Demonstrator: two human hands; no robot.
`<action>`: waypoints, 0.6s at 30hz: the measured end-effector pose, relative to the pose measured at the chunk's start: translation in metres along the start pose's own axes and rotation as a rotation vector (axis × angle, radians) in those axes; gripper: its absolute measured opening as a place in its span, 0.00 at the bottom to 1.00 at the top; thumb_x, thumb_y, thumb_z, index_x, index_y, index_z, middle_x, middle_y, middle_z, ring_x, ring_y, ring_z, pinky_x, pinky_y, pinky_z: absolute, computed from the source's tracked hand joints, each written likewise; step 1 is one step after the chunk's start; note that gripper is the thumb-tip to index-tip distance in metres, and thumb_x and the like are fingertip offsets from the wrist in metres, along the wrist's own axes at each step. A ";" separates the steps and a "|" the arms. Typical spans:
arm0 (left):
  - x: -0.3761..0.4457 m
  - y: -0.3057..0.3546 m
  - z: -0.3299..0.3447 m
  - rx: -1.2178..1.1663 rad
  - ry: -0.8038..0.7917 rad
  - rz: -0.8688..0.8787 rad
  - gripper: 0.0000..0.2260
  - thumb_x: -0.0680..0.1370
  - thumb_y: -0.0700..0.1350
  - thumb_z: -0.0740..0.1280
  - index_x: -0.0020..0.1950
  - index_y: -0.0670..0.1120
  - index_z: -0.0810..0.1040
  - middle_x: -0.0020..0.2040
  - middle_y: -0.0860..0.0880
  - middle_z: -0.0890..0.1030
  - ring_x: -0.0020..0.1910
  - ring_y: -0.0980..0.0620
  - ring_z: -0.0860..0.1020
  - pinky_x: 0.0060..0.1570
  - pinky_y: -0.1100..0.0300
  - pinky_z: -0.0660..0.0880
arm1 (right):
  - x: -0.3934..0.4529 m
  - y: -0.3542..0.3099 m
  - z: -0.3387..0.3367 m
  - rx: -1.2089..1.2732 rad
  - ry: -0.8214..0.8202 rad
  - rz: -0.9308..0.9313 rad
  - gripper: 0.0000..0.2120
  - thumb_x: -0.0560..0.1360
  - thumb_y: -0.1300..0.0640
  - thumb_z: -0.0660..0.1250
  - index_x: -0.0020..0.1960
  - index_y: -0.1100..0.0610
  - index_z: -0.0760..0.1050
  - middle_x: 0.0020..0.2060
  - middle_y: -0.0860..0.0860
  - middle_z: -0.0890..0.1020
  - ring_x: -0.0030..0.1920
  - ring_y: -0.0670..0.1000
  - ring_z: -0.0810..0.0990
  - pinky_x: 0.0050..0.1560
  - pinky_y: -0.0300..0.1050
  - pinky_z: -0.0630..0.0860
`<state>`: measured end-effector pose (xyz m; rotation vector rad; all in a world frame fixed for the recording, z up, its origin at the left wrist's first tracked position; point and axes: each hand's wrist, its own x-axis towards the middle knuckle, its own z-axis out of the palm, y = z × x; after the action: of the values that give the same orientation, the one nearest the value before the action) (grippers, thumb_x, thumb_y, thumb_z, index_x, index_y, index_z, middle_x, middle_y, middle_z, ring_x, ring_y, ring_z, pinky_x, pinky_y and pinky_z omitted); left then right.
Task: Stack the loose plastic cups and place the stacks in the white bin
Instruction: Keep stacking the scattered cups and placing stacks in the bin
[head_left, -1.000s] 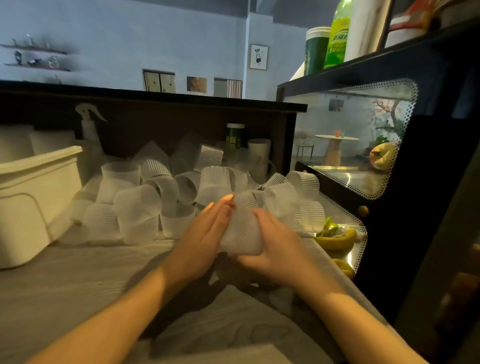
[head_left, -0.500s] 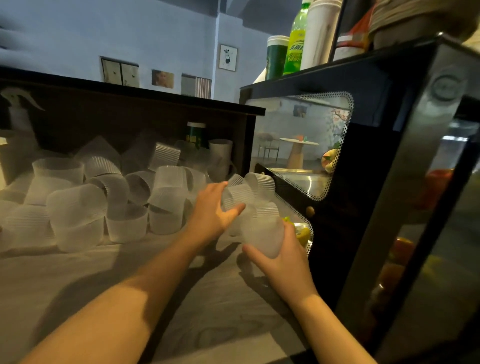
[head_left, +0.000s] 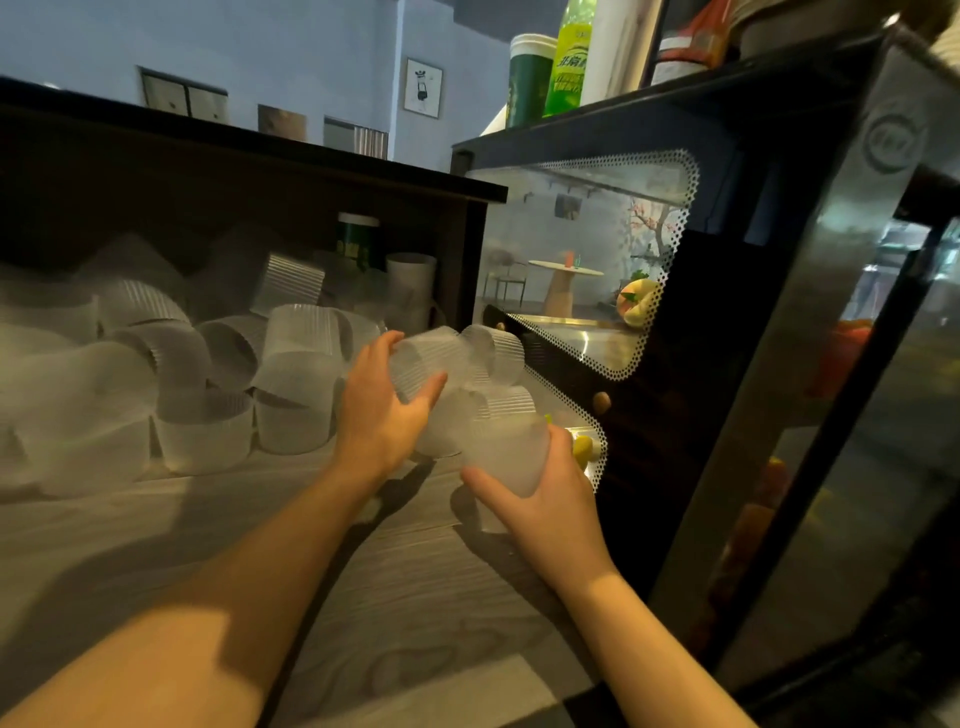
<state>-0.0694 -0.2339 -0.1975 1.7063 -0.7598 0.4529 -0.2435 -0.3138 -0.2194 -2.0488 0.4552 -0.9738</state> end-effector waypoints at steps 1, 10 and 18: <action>0.000 0.000 -0.003 -0.017 0.037 0.024 0.27 0.75 0.53 0.71 0.71 0.49 0.67 0.64 0.49 0.73 0.61 0.52 0.72 0.58 0.56 0.75 | 0.000 0.000 0.000 0.000 0.000 0.000 0.36 0.62 0.36 0.75 0.65 0.45 0.65 0.57 0.42 0.74 0.57 0.43 0.75 0.52 0.45 0.79; -0.009 0.030 -0.026 -0.419 -0.047 -0.023 0.21 0.77 0.59 0.63 0.67 0.52 0.75 0.58 0.50 0.77 0.54 0.53 0.77 0.47 0.59 0.79 | -0.006 -0.007 -0.002 -0.096 0.012 -0.040 0.35 0.65 0.41 0.77 0.65 0.45 0.63 0.57 0.40 0.70 0.57 0.43 0.72 0.50 0.41 0.77; -0.023 0.042 -0.012 -0.111 -0.459 0.284 0.24 0.73 0.67 0.61 0.65 0.59 0.77 0.52 0.59 0.75 0.50 0.62 0.74 0.46 0.64 0.72 | -0.006 -0.007 -0.001 -0.225 -0.023 -0.105 0.38 0.65 0.48 0.78 0.67 0.43 0.59 0.58 0.44 0.70 0.56 0.46 0.73 0.48 0.45 0.78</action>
<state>-0.1137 -0.2219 -0.1796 1.6210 -1.3460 0.2025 -0.2480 -0.3059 -0.2163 -2.3032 0.4672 -0.9977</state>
